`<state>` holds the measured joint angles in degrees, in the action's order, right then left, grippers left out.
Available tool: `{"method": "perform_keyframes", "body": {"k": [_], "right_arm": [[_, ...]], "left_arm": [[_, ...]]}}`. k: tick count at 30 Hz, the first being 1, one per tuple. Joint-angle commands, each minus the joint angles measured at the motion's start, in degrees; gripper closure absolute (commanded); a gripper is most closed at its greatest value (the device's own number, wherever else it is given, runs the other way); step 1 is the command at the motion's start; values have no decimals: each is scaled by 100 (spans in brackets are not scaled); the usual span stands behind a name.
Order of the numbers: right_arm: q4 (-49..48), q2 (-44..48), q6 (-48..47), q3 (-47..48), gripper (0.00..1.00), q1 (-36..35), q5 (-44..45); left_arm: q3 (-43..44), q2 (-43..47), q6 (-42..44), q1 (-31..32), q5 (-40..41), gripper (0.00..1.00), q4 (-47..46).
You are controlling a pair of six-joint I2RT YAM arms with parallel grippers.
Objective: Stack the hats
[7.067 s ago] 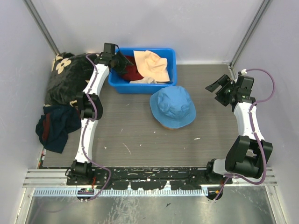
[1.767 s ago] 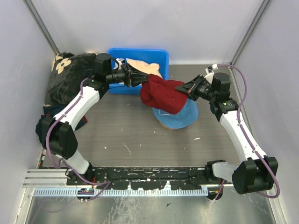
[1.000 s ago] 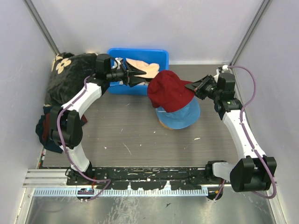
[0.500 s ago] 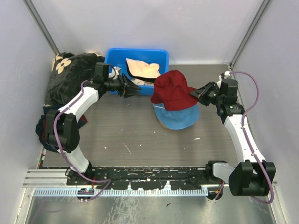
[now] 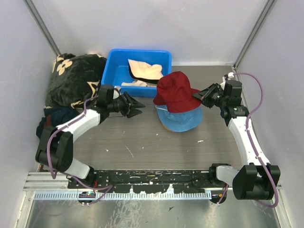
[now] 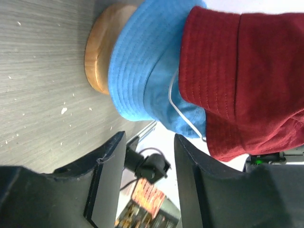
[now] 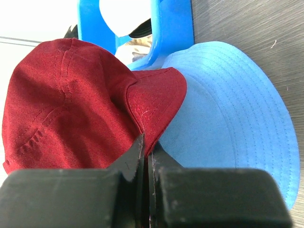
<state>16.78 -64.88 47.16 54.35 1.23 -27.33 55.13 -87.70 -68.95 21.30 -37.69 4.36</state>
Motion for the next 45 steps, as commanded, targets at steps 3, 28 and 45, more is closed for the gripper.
{"method": "perform_keyframes", "body": {"k": [3,28,45], "right_arm": [[-330,89,229,52,99,0,-172],[-549,14,538,45,99,0,-203],[-543,46,536,7,99,0,-188]], "left_arm": [[-1283,558,-1856,90,1522,46,-3377],[-2206,-460,-3062,1560,4327,39,-6461],[-2077,-1081,-3410,1915,4542,41,-7073]]}}
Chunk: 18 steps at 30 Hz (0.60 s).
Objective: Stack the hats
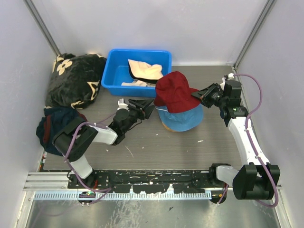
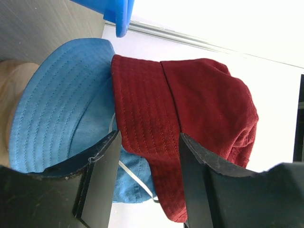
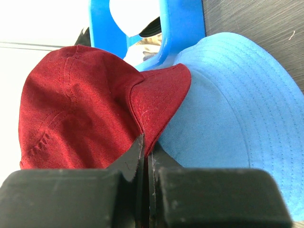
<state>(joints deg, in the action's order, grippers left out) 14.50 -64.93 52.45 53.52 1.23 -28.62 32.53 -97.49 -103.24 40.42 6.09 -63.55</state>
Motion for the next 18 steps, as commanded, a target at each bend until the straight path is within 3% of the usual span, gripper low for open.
{"method": "perform_keyframes", "body": {"k": [1,10,18], "right_arm": [[-316,50,10,99,99,0,-57],[-323,8,28,140,99,0,-63],[-326,-58,29,199,99,0,-78]], "left_arm": [[187,-122,23,7,166,41,-281],[440,-513,-21,7,41,42,-553],[317,-330,58,14,85,42,-319]]}}
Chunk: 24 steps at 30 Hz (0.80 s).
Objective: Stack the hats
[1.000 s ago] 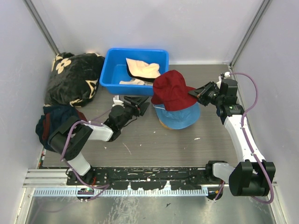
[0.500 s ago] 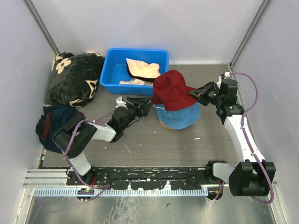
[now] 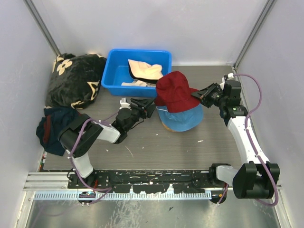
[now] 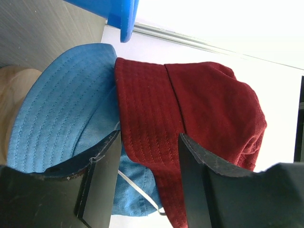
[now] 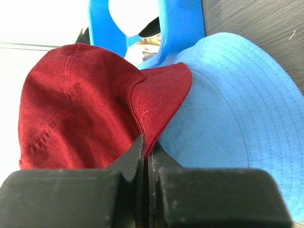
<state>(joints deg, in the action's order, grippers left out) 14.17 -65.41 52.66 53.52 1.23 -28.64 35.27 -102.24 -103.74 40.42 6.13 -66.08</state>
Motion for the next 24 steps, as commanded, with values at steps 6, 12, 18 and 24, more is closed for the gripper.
{"method": "perform_keyframes", "body": {"k": [6,12,18,24], "right_arm": [[-301,-16,17,174,99,0,-90],[-309,-32,31,160,99,2,-94],[-310,-25,27,126,99,0,-98],[-318,-34,34,138,99,0,-101]], "left_arm": [[366,-225,49,14,-41,43,-397],[578,-469,-2,34,-22,46,-679],[523,-555,-51,43,95,53,-914],[559,-676,-81,55,108,71,-1109]]}}
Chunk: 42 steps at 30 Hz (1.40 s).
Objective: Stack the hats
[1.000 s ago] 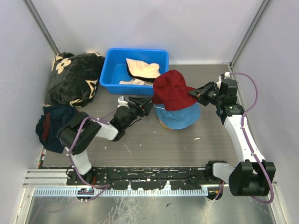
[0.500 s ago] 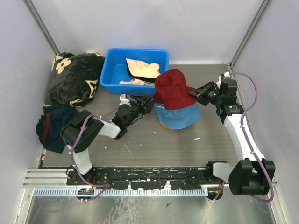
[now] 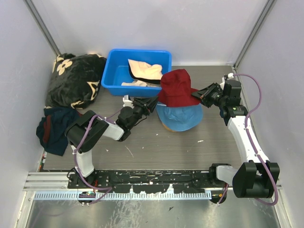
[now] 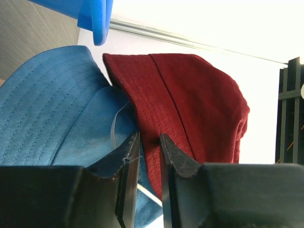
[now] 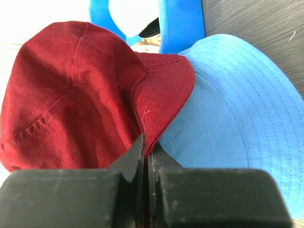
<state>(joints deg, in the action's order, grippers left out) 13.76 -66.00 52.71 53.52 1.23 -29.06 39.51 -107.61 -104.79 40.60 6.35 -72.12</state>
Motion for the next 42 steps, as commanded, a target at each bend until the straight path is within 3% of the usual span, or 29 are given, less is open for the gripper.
{"method": "perform_keyframes", "body": {"k": [1,8,27,37,42], "right_arm": [[-275,28,29,132,99,0,-63],[-264,68,1,61,99,0,-84],[428,402,-945,-279,99,0,113],[91,44,-1256,-746,99,181,-89],[-165,-343,-1458,-765,99,280,-360]], "left_arm": [[141,-156,14,36,86,74,-532],[209,-269,6,38,12,100,-689],[-928,160,186,-606,-1106,100,-988],[-293,-527,81,-653,-2197,100,-988],[-521,-581,151,-806,-2443,100,-993]]}}
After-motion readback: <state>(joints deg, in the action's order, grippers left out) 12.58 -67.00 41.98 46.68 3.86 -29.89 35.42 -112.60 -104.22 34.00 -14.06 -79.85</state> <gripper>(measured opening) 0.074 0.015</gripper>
